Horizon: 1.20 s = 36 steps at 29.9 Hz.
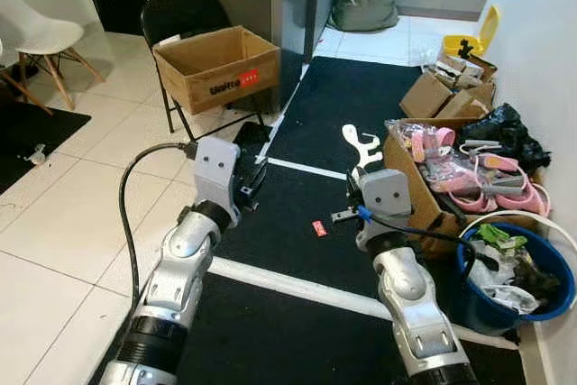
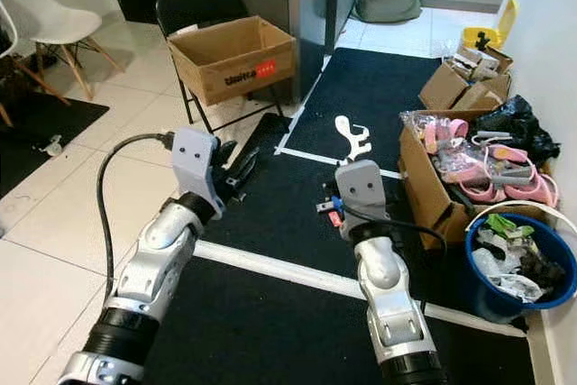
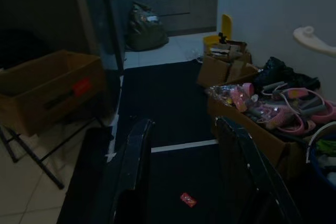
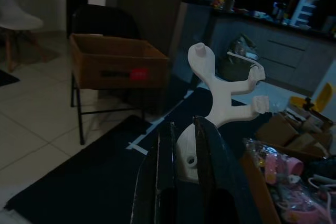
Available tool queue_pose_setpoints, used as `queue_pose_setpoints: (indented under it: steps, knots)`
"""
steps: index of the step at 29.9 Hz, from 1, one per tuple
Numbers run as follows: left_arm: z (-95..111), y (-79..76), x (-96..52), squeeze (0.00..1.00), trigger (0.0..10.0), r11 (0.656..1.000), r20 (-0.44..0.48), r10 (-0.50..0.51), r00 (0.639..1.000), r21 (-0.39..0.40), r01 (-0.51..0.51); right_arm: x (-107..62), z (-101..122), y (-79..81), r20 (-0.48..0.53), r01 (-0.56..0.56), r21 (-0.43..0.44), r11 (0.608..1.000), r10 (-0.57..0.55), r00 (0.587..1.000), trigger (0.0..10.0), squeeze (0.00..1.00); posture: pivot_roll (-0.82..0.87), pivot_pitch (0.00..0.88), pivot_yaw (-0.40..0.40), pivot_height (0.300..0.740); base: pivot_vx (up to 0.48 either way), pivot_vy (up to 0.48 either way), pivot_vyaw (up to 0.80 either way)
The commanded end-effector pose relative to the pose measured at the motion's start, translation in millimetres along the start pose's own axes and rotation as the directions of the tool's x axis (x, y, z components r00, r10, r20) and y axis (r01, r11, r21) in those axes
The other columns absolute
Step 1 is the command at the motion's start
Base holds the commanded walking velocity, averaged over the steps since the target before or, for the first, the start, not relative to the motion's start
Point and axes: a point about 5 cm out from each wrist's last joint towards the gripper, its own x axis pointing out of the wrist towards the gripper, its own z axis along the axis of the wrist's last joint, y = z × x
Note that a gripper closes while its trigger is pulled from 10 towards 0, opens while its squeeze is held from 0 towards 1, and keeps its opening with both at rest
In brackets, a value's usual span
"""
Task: Picking trash to rubbish bin
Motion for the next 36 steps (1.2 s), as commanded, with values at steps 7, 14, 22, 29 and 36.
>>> queue_pose_setpoints:
  steps: [7,14,22,29,36]
  knots:
    - [-1.9,-1.8,-1.7,0.0,10.0,1.0,-0.013,-0.015,1.0,-0.019,0.015,-2.4,-4.3,2.5,-0.028,-0.007,0.011,1.0,0.007,1.0,10.0,0.0,-0.06,0.075,0.067,0.74,0.411,0.0,0.0]
    - [-3.4,-2.6,-2.9,0.0,10.0,1.0,-0.022,-0.015,1.0,-0.017,0.015,-2.6,-5.0,2.6,-0.031,-0.012,0.012,1.0,0.012,0.999,10.0,0.0,-0.05,0.078,0.063,0.74,0.415,0.0,0.0]
    - [-4.4,-3.0,-3.6,0.0,10.0,1.0,-0.028,-0.012,1.0,-0.018,0.011,-2.8,-5.4,2.8,-0.035,-0.018,0.013,1.0,0.018,0.999,10.0,0.0,-0.05,0.079,0.057,0.74,0.415,0.0,0.0]
    - [-4.4,-2.8,-3.4,0.0,10.0,1.0,-0.03,-0.009,1.0,-0.016,0.008,-1.6,-4.9,2.8,-0.034,-0.021,0.013,1.0,0.021,0.999,10.0,0.0,-0.06,0.075,0.054,0.74,0.416,0.0,0.0]
    - [-4.3,-2.6,-2.9,0.0,10.0,1.0,-0.029,-0.007,1.0,-0.017,0.007,-0.8,-5.4,2.5,-0.038,-0.019,0.019,1.0,0.02,0.999,10.0,0.0,-0.06,0.074,0.053,0.74,0.416,0.0,-0.06]
